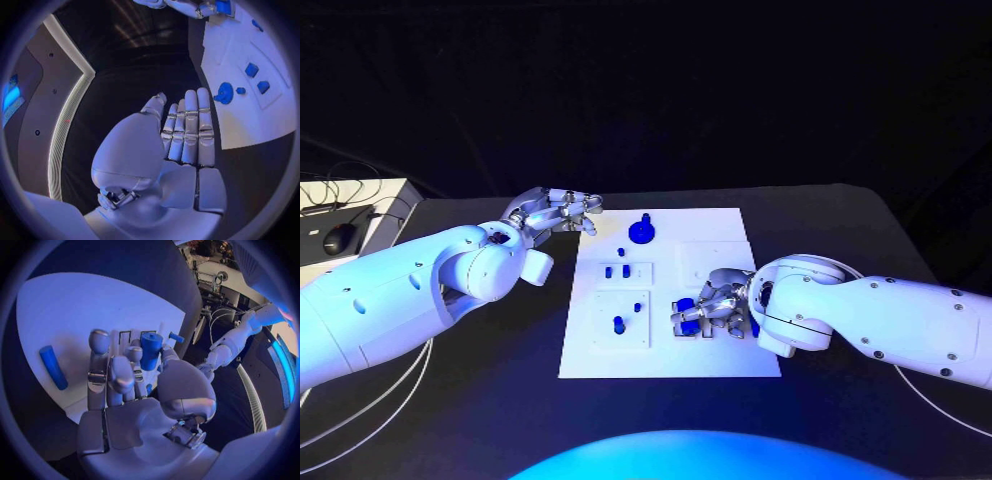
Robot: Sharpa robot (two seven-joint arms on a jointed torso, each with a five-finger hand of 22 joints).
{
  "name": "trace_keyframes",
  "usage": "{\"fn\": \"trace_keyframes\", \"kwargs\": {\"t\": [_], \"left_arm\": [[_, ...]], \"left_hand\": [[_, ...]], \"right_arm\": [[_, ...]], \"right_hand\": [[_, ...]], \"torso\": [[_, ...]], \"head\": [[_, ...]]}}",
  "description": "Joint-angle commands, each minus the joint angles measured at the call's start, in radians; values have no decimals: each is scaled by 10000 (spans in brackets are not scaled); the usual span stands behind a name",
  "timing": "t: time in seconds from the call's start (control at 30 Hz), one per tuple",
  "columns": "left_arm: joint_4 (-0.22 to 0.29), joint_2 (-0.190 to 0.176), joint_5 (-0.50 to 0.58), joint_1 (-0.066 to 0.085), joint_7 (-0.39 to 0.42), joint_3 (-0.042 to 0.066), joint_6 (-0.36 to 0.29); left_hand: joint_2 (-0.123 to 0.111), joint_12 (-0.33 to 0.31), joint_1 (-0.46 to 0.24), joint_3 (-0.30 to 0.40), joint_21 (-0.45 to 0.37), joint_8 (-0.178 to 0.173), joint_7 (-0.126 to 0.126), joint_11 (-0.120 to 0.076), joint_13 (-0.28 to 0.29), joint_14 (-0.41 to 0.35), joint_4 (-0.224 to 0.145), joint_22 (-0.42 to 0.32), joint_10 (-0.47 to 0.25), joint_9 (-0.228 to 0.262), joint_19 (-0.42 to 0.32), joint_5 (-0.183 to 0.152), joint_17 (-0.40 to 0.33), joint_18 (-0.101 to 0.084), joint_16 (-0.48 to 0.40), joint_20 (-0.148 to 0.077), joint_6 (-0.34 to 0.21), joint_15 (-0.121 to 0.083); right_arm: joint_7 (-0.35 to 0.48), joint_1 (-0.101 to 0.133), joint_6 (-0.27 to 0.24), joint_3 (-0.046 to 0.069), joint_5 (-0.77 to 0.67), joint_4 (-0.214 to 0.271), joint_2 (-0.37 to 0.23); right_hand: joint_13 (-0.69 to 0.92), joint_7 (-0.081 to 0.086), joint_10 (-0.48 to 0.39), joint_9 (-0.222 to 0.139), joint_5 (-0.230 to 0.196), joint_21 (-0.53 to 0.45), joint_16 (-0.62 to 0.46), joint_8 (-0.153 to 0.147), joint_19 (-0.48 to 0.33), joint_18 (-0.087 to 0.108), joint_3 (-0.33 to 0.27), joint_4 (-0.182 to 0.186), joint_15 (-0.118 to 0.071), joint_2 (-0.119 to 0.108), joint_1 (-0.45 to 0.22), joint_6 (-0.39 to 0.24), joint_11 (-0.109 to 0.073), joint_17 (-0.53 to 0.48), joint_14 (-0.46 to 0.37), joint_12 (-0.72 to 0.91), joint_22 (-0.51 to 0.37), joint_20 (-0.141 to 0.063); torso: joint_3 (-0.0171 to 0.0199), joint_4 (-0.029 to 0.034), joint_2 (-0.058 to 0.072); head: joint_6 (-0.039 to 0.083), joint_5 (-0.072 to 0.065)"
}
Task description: Assemble the parts on the task board
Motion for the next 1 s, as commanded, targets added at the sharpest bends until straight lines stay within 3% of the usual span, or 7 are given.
{"fn": "trace_keyframes", "kwargs": {"t": [0.03,0.33,0.4,0.43,0.57,0.87,1.0], "left_arm": [[37,-4,-70,-2,-26,3,338],[47,-25,-162,-2,-164,3,530],[46,-27,-172,-2,-176,3,541],[46,-28,-175,-2,-178,3,543],[47,-34,-181,-2,-181,3,539],[47,-47,-183,-2,-154,2,487],[50,-49,-183,-2,-148,2,476]], "left_hand": [[51,22,94,123,26,-20,11,3,-10,-18,-32,10,-41,-4,37,81,-15,-48,-45,0,-21,57],[-93,-5,-10,348,112,-18,14,4,-8,-4,-7,94,-23,-3,-6,47,-8,-46,-27,0,-36,57],[-93,-5,-10,348,112,-18,14,4,-8,-4,-7,94,-23,-3,-6,47,-8,-46,-27,0,-36,57],[-93,-5,-10,348,112,-18,14,4,-8,-4,-7,94,-23,-3,-6,47,-8,-46,-27,0,-36,57],[-93,-5,-10,348,112,-18,14,4,-8,-4,-7,94,-23,-3,-6,47,-8,-46,-27,0,-36,57],[-100,-3,-22,378,119,-19,13,4,-8,-6,-13,96,-20,-3,-11,47,-12,-39,-34,8,-30,59],[-100,-3,-22,378,119,-19,13,4,-8,-6,-13,96,-20,-3,-11,47,-12,-39,-34,8,-30,59]], "right_arm": [[-9,-45,-139,-27,-120,-51,23],[4,-45,-382,-27,-213,-49,1],[8,-45,-407,-27,-224,-43,-8],[9,-45,-416,-27,-227,-40,-11],[17,-45,-462,-27,-231,-20,-20],[113,-67,-796,-27,-152,135,-113],[272,-79,-955,-26,16,343,-292]], "right_hand": [[-65,79,-100,-28,-507,-102,-47,-73,339,-36,102,283,82,-348,-125,-5,19,-10,22,-102,543,16],[-159,95,-128,-37,-1803,-159,-108,-61,343,-28,704,1711,96,-1082,-252,4,10,-7,24,-133,543,25],[-176,93,-126,-26,-1525,-211,-128,-45,337,-34,217,1700,93,-872,-260,-3,8,-15,26,-135,531,20],[-172,109,-121,-23,-1238,-181,-129,-40,347,-44,-639,1295,104,-465,-206,-5,-16,-7,32,-124,543,15],[-185,90,-121,-21,-1251,-184,-129,-21,348,-32,-1247,1139,91,-146,-222,-11,7,2,33,-116,542,21],[-145,65,-60,1,-1365,-55,-87,36,374,-37,-1372,1194,81,-73,-228,29,-11,52,47,-27,569,13],[-108,37,4,41,-1293,91,-40,101,389,-52,-1368,860,63,-17,64,51,-34,97,48,34,596,-6]], "torso": [[0,4,-13],[1,-8,-2],[3,-3,0],[3,-3,0],[5,-1,-2],[2,7,-2],[4,17,0]], "head": [[-7,12],[-2,34],[-7,38],[-7,38],[-8,34],[4,29],[16,28]]}}
